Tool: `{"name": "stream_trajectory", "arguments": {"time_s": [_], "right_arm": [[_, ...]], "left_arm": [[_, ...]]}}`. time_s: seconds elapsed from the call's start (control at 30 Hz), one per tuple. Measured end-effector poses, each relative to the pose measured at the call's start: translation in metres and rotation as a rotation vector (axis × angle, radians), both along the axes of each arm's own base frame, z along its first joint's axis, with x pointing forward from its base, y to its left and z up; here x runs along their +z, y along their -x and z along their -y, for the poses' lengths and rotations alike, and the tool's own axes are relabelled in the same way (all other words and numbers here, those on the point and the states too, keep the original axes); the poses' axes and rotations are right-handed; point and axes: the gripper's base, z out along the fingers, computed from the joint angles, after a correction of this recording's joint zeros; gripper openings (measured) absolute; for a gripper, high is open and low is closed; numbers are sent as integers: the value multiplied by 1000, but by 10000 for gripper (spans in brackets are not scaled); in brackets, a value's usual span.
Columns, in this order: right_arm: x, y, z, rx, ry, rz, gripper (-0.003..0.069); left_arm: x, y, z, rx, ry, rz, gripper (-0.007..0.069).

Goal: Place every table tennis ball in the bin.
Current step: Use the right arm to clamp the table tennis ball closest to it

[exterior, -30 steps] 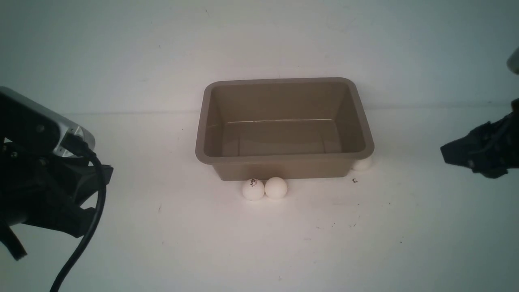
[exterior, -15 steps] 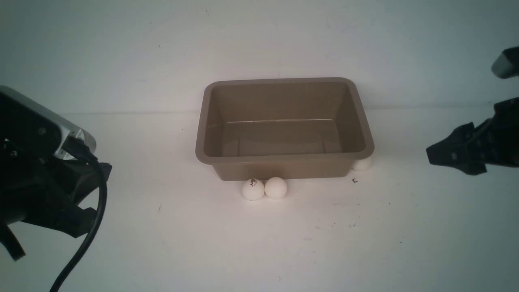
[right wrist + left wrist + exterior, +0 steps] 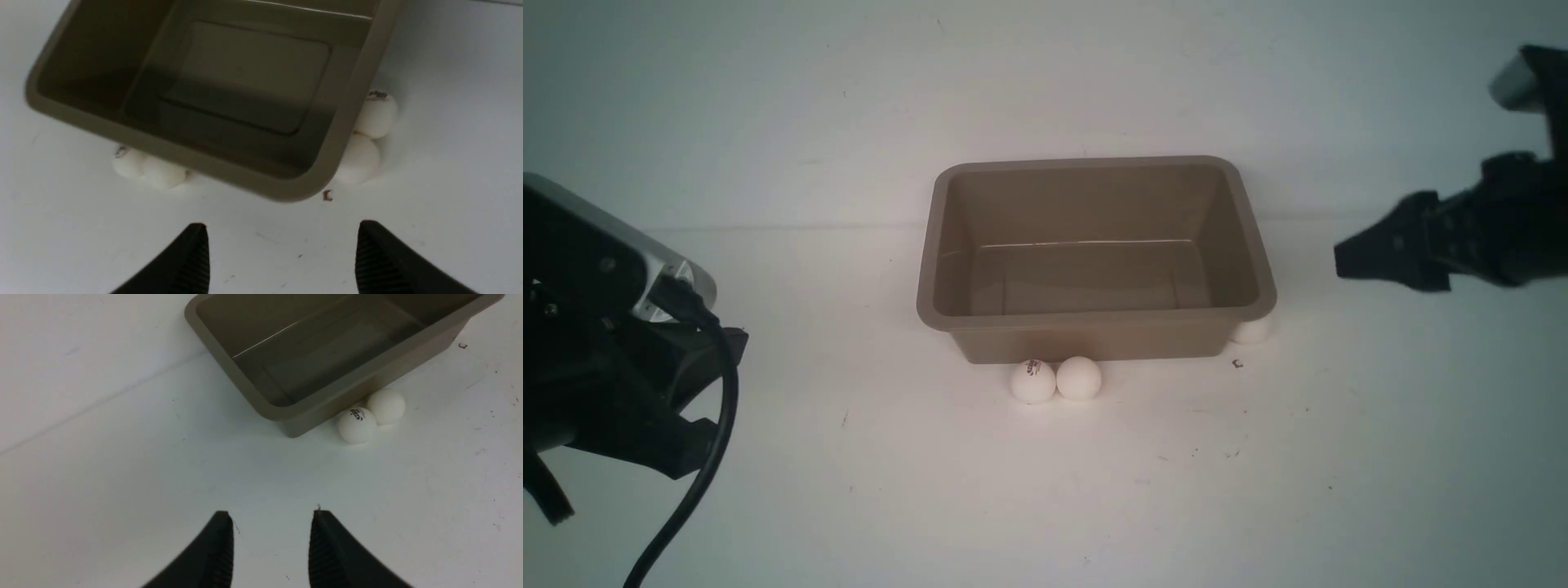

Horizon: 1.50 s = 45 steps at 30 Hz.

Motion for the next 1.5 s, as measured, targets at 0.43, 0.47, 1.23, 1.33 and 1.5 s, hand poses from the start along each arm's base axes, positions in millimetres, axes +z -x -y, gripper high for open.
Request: {"name": "stream_trajectory", "arguments": {"time_s": [0.43,0.47,1.23,1.33,1.5], "right_arm": [[-62,-42,18,2,116,-108,437],[-65,-43,21,2,119,-112,437],[-64,-42,56,426,153,178,437],[-69,-43,56,496,183,216,437],[-89,-53,54,500,131,226,437]], "left_arm": [[-1,1,1,-11,-2,-12,240],[-1,1,1,-11,-2,-13,240],[-2,2,2,-26,-2,-34,240],[-3,2,2,-26,-2,-35,240],[-3,3,2,-27,-3,-36,240]]}}
